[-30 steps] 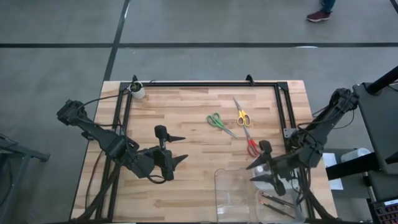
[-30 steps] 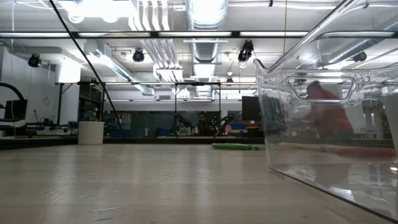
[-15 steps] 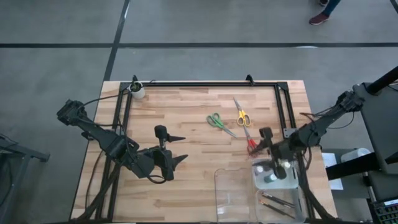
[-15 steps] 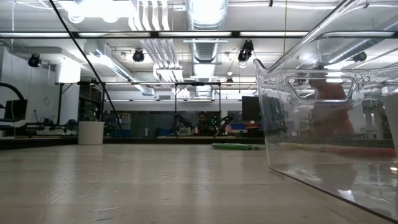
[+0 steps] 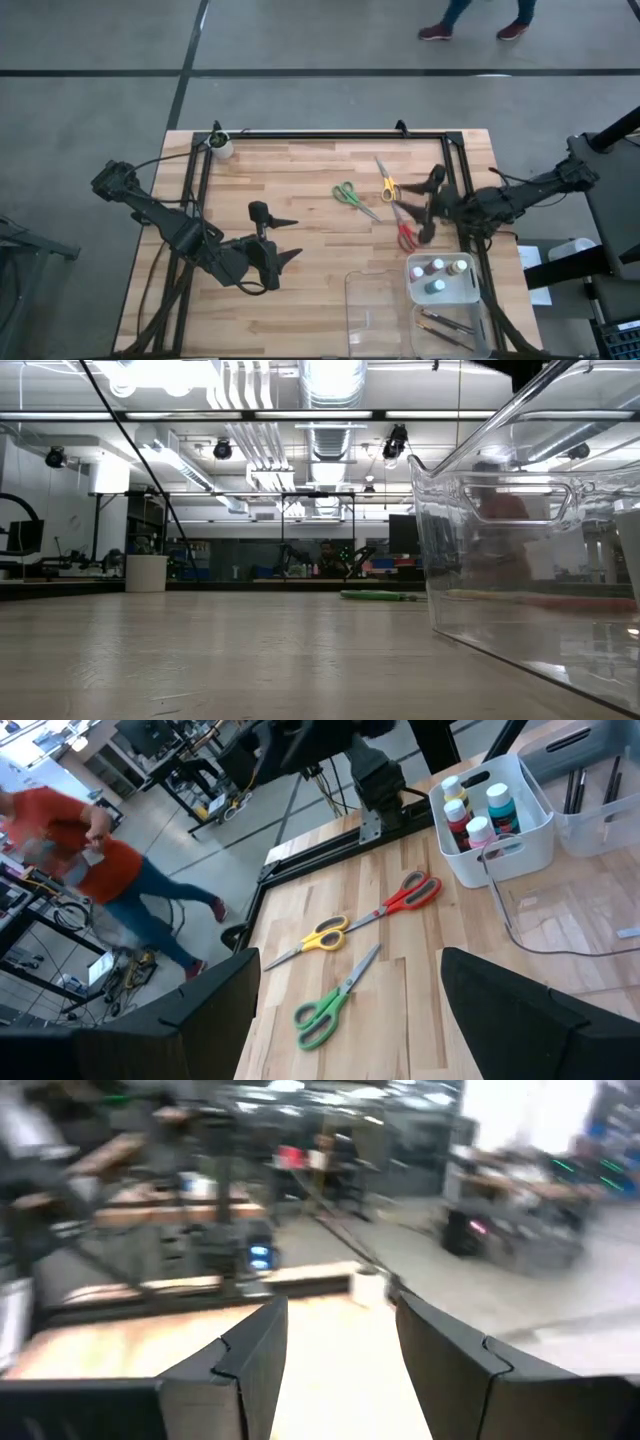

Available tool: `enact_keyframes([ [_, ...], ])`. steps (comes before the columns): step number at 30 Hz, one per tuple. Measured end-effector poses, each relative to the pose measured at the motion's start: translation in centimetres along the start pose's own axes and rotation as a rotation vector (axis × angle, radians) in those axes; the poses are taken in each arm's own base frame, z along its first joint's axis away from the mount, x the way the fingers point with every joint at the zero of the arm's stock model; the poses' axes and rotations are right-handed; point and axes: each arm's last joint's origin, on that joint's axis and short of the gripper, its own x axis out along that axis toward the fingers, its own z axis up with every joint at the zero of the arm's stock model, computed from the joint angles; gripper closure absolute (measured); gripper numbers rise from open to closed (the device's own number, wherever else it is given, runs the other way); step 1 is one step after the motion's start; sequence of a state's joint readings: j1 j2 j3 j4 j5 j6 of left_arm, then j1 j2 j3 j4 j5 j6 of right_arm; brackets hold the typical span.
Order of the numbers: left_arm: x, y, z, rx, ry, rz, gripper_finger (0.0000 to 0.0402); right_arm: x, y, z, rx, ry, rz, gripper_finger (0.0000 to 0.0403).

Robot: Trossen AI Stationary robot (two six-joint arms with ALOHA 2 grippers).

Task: Pick & Place Paint Supplies
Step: Put the red scissors into the left transparent bin

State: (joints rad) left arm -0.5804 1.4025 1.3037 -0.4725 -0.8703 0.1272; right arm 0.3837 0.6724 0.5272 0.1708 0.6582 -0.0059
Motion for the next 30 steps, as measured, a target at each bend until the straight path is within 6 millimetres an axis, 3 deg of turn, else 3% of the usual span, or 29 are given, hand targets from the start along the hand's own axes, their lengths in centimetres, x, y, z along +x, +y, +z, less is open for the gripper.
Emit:
enact_keyframes([
  [7,0.0,0.0,0.0,0.0,0.0,0.0,0.0088,0.6,-1.2,0.2,0.066,0.065,-0.138,0.0217],
  [14,0.0,0.0,0.0,0.001,0.0,0.0,0.0088,0.6,-2.4,-0.8,0.217,0.215,-0.258,0.0217],
  [20,0.0,0.0,0.0,0.003,0.0,0.0,0.0088,0.4,-2.1,-1.5,0.209,0.319,-0.141,0.0217],
  [25,0.0,0.0,0.0,0.003,0.0,0.0,0.0088,0.1,-2.0,-2.3,0.328,0.428,-0.078,0.0217],
  [30,0.0,0.0,0.0,0.003,0.0,0.0,0.0088,-0.7,-3.0,-4.1,0.529,0.566,-0.306,0.0217],
])
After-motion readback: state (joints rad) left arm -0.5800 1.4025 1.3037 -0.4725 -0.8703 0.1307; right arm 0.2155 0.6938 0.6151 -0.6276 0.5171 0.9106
